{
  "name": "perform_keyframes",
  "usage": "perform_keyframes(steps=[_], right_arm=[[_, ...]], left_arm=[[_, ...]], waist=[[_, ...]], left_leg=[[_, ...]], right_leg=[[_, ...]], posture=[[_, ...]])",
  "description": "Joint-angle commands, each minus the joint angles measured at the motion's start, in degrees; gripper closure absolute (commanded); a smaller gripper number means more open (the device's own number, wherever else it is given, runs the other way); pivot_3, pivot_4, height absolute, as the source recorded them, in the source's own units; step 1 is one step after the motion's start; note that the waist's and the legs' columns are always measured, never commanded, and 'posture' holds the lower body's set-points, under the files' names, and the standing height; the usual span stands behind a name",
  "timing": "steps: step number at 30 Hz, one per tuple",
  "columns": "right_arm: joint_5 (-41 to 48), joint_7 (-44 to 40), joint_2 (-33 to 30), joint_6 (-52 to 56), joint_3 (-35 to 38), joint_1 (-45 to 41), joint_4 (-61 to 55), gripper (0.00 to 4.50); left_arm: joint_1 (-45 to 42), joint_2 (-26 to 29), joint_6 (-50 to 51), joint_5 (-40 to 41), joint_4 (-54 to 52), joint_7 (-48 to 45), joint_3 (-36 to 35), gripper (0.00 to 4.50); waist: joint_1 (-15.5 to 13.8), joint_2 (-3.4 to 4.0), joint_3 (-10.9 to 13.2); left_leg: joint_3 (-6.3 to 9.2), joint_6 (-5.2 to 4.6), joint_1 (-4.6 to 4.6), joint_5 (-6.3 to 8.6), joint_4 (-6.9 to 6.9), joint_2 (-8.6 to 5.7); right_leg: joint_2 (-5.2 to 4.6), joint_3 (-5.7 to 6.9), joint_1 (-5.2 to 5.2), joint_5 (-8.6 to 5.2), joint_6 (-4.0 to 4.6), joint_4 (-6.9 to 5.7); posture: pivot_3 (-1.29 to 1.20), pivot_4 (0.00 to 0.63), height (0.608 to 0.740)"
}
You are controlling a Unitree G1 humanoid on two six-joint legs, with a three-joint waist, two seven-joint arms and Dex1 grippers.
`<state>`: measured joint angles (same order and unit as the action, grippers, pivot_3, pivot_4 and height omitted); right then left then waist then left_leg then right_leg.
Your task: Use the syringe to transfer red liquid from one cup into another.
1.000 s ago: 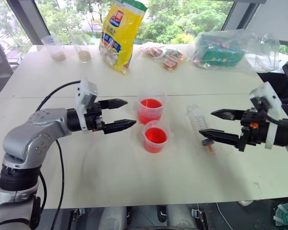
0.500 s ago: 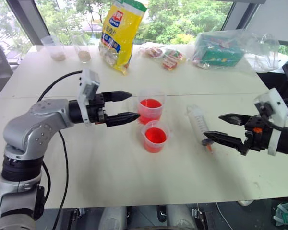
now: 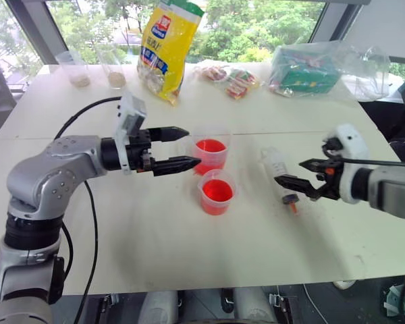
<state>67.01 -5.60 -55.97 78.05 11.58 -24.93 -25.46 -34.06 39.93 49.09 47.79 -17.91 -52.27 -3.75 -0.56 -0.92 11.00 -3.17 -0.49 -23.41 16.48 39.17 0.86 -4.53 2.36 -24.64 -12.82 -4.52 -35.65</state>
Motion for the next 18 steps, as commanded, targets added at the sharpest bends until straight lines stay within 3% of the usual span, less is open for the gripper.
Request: perform_keyframes(steps=[1, 9, 18], right_arm=[[-7.25, 0.43, 2.01, -0.16, -6.36, -4.69, 3.1, 0.03], [-24.03, -5.76, 5.04, -5.19, -21.46, -10.76, 11.28, 0.03], [-34.76, -9.68, 12.07, -8.26, -23.69, -13.24, 21.71, 0.03]], left_arm=[[-0.49, 0.31, -1.25, -0.04, -1.05, 0.02, -1.4, 0.0], [-0.27, -0.8, -4.03, -2.16, -0.18, -0.6, -0.32, 0.0], [1.66, -2.06, -6.16, -3.39, -1.01, -0.22, -0.05, 0.0]], waist=[[-0.01, 0.0, 0.0], [-0.04, 0.0, 0.0], [0.19, 0.0, 0.0]], left_leg=[[0.0, 0.0, -0.01, 0.0, 0.0, 0.0], [-0.02, -0.05, -0.07, 0.03, 0.0, -0.04], [-0.04, -0.05, -0.05, 0.02, 0.0, -0.02]], right_leg=[[0.0, 0.0, -0.01, 0.0, -0.01, 0.0], [-0.03, 0.01, -0.02, 0.1, -0.18, 0.08], [-0.02, 0.02, -0.02, 0.14, -0.24, 0.06]], posture=[[0.0, 0.15, 0.74], [0.0, 0.15, 0.74], [0.0, 0.15, 0.74]])
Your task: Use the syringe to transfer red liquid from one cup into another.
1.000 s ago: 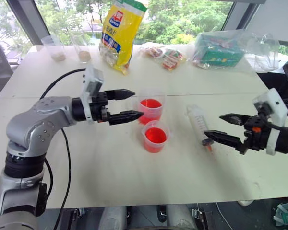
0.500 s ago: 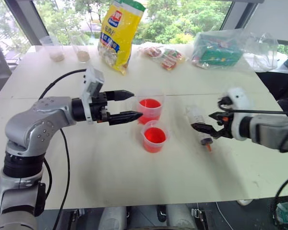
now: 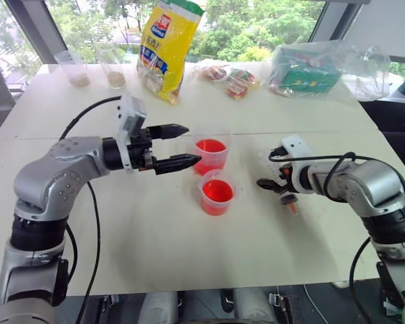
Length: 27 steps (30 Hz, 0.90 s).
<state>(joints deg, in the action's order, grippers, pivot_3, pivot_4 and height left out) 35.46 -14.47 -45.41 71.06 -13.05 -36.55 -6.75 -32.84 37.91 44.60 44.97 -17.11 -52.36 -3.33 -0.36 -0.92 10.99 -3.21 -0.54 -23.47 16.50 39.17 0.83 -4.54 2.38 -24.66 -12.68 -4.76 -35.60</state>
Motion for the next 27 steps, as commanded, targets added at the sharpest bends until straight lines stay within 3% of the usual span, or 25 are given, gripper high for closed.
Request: perform_keyframes(steps=[1, 6, 9, 13, 14, 17, 24, 27], right_arm=[[-4.14, -1.13, 2.22, -1.58, 1.0, -2.08, 4.38, 0.03], [-7.53, -3.3, 5.34, -1.81, 0.98, -4.69, 9.29, 0.03], [-9.12, -5.12, 5.44, -1.39, 0.05, -5.07, 9.33, 0.83], [-10.36, -7.09, 4.79, 0.0, 0.28, -4.44, 7.27, 2.88], [-10.61, -7.46, 4.58, 0.29, 0.57, -4.21, 6.56, 3.08], [-10.99, -7.8, 4.26, 1.24, 2.74, -4.07, 4.12, 3.08], [-4.82, -8.68, 8.93, -4.7, 20.9, -6.7, -5.47, 3.08], [-1.75, -8.88, 11.43, -5.38, 25.51, -8.02, -8.34, 3.08]], left_arm=[[0.79, -0.09, -2.06, -0.82, -1.91, -0.18, -0.34, 0.0], [1.98, -0.57, -3.46, -1.62, -1.65, -0.05, -0.38, 0.0], [2.77, -1.15, -4.34, -2.02, -1.46, 0.32, -0.44, 0.0], [2.36, -1.77, -3.9, -1.98, -1.72, 1.07, -0.4, 0.0], [2.09, -1.82, -3.8, -2.02, -1.61, 1.15, -0.38, 0.0], [0.84, -1.8, -3.6, -2.03, -0.84, 1.3, -0.42, 0.0], [-2.65, -1.04, -4.28, -2.27, 2.68, 0.22, -1.53, 0.0], [-3.99, -0.79, -4.71, -2.56, 4.36, -0.67, -1.62, 0.0]], waist=[[0.08, -0.01, -0.01], [0.27, -0.02, -0.02], [0.41, -0.01, -0.03], [0.39, -0.01, -0.03], [0.32, -0.01, -0.03], [0.06, -0.01, -0.03], [-0.13, 0.01, -0.02], [0.07, 0.01, -0.02]], left_leg=[[0.0, 0.0, 0.01, 0.0, 0.0, 0.0], [0.0, 0.02, 0.08, -0.01, 0.02, 0.0], [0.0, 0.03, 0.11, -0.02, 0.02, 0.0], [0.02, 0.02, 0.09, -0.02, 0.02, 0.0], [0.02, 0.02, 0.09, -0.02, 0.03, 0.0], [0.02, 0.02, 0.08, -0.02, 0.02, 0.0], [0.02, 0.02, 0.02, -0.02, 0.01, -0.02], [0.02, 0.02, 0.04, -0.01, 0.0, 0.01]], right_leg=[[0.0, 0.0, 0.0, 0.0, 0.0, -0.01], [0.0, 0.0, 0.04, 0.02, 0.01, -0.08], [0.0, -0.01, 0.04, 0.02, 0.02, -0.11], [0.0, 0.0, 0.04, 0.03, 0.01, -0.14], [-0.01, 0.0, 0.04, 0.03, 0.01, -0.14], [-0.01, 0.0, 0.04, 0.03, 0.0, -0.14], [-0.02, 0.02, -0.03, 0.04, -0.02, -0.14], [0.01, 0.02, -0.03, 0.04, -0.03, -0.19]], posture=[[0.0, 0.15, 0.74], [0.0, 0.15, 0.74], [0.0, 0.15, 0.74], [0.0, 0.15, 0.74], [0.0, 0.15, 0.74], [0.0, 0.15, 0.74], [0.0, 0.15, 0.74], [0.0, 0.15, 0.74]])
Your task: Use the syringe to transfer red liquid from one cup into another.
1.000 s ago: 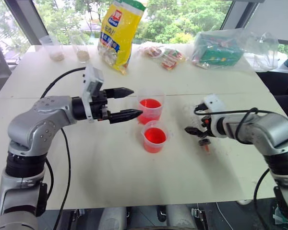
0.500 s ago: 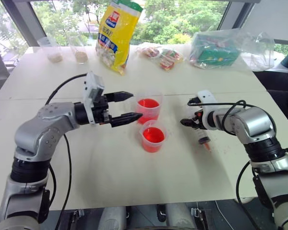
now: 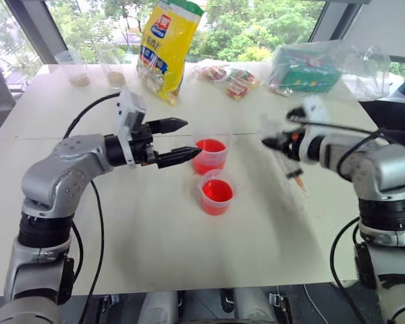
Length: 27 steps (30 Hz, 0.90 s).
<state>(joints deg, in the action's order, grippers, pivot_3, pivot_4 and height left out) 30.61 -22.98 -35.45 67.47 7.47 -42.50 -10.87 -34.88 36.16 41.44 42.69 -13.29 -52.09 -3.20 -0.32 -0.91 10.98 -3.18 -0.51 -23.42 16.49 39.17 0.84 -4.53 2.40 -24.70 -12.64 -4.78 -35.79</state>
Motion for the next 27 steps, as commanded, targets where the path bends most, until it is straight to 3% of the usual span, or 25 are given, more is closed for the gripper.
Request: perform_keyframes(steps=[1, 4, 6, 11, 17, 22, 27], right_arm=[[5.74, -1.84, 4.11, -6.13, 6.98, -2.17, -7.36, 3.08], [10.35, -2.49, 12.58, -15.71, 9.65, -2.76, -12.43, 3.08], [8.97, -2.23, 16.98, -22.24, 8.28, -3.05, -11.86, 3.08], [3.48, -5.46, 25.6, -41.04, 3.93, -5.8, -0.49, 3.08], [-2.46, -11.62, 30.28, -59.77, 1.24, -5.64, 17.64, 3.08], [-3.97, -14.57, 32.61, -68.4, 0.72, -4.41, 27.64, 3.08], [-4.88, -16.01, 34.39, -71.04, -1.13, -1.34, 29.17, 3.08]], left_arm=[[-2.85, 1.03, -1.82, -0.54, 1.37, -1.48, -1.59, 0.0], [-5.24, 1.29, -2.91, -1.32, 4.5, -3.24, -1.46, 0.0], [-6.64, 1.27, -3.34, -1.44, 6.68, -4.07, -1.78, 0.0], [-9.19, 1.19, -3.72, -1.61, 9.55, -5.37, -1.99, 0.0], [-9.93, 1.67, -3.21, -1.52, 9.59, -6.19, -2.6, 0.0], [-10.16, 2.03, -2.91, -1.38, 9.32, -5.82, -3.27, 0.0], [-10.51, 1.46, -2.88, -1.61, 8.93, -5.19, -2.84, 0.0]], waist=[[0.01, 0.0, 0.0], [0.28, 0.01, 0.01], [0.64, 0.01, 0.01], [1.14, 0.02, 0.01], [1.22, 0.03, 0.02], [1.3, 0.05, 0.03], [1.29, 0.05, 0.03]], left_leg=[[0.01, 0.0, 0.0, 0.0, 0.0, 0.0], [0.02, 0.0, 0.02, 0.0, -0.02, 0.02], [0.03, 0.01, 0.03, -0.01, -0.02, 0.02], [-0.01, 0.03, 0.03, -0.02, 0.01, -0.03], [0.0, 0.05, 0.04, -0.03, -0.01, -0.02], [0.0, 0.06, 0.03, -0.03, -0.02, -0.01], [0.0, 0.08, 0.03, -0.04, -0.02, 0.0]], right_leg=[[0.0, 0.01, 0.0, 0.0, 0.0, -0.03], [0.03, 0.01, -0.03, 0.0, 0.0, -0.09], [0.02, 0.01, -0.07, 0.0, 0.0, -0.22], [-0.05, 0.0, -0.06, 0.0, 0.0, -0.25], [-0.04, 0.0, -0.07, 0.0, 0.0, -0.28], [-0.05, 0.0, -0.09, 0.0, 0.0, -0.28], [-0.05, 0.0, -0.09, 0.0, 0.0, -0.3]], posture=[[0.0, 0.15, 0.74], [0.0, 0.15, 0.74], [0.0, 0.15, 0.74], [0.0, 0.15, 0.74], [0.0, 0.15, 0.74], [0.0, 0.15, 0.74], [0.0, 0.15, 0.74]])
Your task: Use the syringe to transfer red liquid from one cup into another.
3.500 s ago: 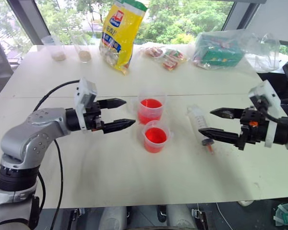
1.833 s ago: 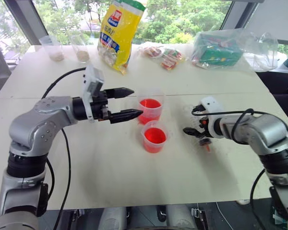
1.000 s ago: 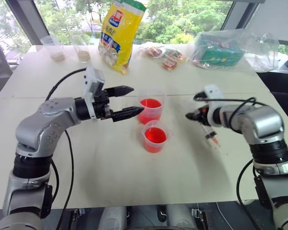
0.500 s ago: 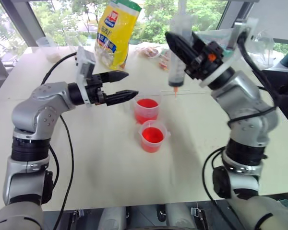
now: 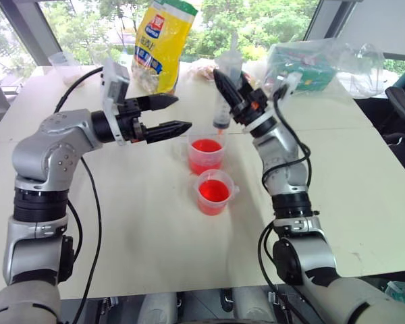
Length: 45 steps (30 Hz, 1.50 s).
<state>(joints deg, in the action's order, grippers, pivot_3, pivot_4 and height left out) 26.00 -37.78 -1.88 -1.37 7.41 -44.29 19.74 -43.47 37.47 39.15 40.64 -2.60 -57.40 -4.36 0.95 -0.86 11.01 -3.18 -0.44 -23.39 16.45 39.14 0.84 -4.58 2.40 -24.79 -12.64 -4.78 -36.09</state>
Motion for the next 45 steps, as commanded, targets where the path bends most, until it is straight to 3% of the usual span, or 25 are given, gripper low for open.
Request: perform_keyframes(steps=[1, 13, 39, 42, 45], right_arm=[[-0.51, -1.6, 1.04, -2.28, -1.74, 1.45, -1.81, 3.08], [-3.69, -3.79, 0.9, -4.43, -6.51, 7.09, -2.63, 3.08], [-5.53, -5.66, 0.18, -5.3, -8.11, 6.93, -1.66, 3.08], [-5.79, -5.86, 0.17, -5.3, -8.35, 7.02, -1.7, 3.08], [-5.98, -6.02, 0.19, -5.25, -8.44, 7.11, -1.72, 3.08]], left_arm=[[-2.34, -0.34, -0.82, 0.29, -1.43, 0.42, -1.46, 0.0], [-5.84, -7.59, -1.89, -2.48, 1.14, 1.19, 2.82, 0.0], [-7.97, -12.98, -3.8, -5.59, 5.68, 0.51, 4.75, 0.0], [-8.21, -13.78, -4.39, -6.16, 6.8, 0.6, 4.99, 0.79], [-8.51, -14.4, -5.01, -6.83, 7.84, 0.81, 4.93, 2.19]], waist=[[0.02, 0.0, 0.0], [0.05, 0.0, 0.0], [-0.01, 0.0, 0.0], [-0.02, 0.0, 0.0], [0.03, -0.01, 0.0]], left_leg=[[0.0, 0.0, 0.0, 0.0, 0.0, 0.0], [0.01, 0.06, 0.03, -0.03, 0.01, -0.01], [0.01, 0.08, 0.05, -0.05, 0.01, 0.0], [0.01, 0.08, 0.05, -0.05, 0.01, 0.0], [0.02, 0.08, 0.06, -0.05, 0.01, 0.0]], right_leg=[[0.0, 0.0, 0.0, 0.0, 0.0, 0.0], [0.02, 0.0, 0.0, 0.0, 0.0, -0.05], [0.02, 0.0, 0.02, 0.01, 0.0, -0.06], [0.02, 0.0, 0.02, 0.01, 0.0, -0.06], [0.02, 0.0, 0.03, 0.01, 0.0, -0.06]], posture=[[0.0, 0.15, 0.74], [0.0, 0.15, 0.74], [0.0, 0.15, 0.74], [0.0, 0.15, 0.74], [0.0, 0.15, 0.74]])
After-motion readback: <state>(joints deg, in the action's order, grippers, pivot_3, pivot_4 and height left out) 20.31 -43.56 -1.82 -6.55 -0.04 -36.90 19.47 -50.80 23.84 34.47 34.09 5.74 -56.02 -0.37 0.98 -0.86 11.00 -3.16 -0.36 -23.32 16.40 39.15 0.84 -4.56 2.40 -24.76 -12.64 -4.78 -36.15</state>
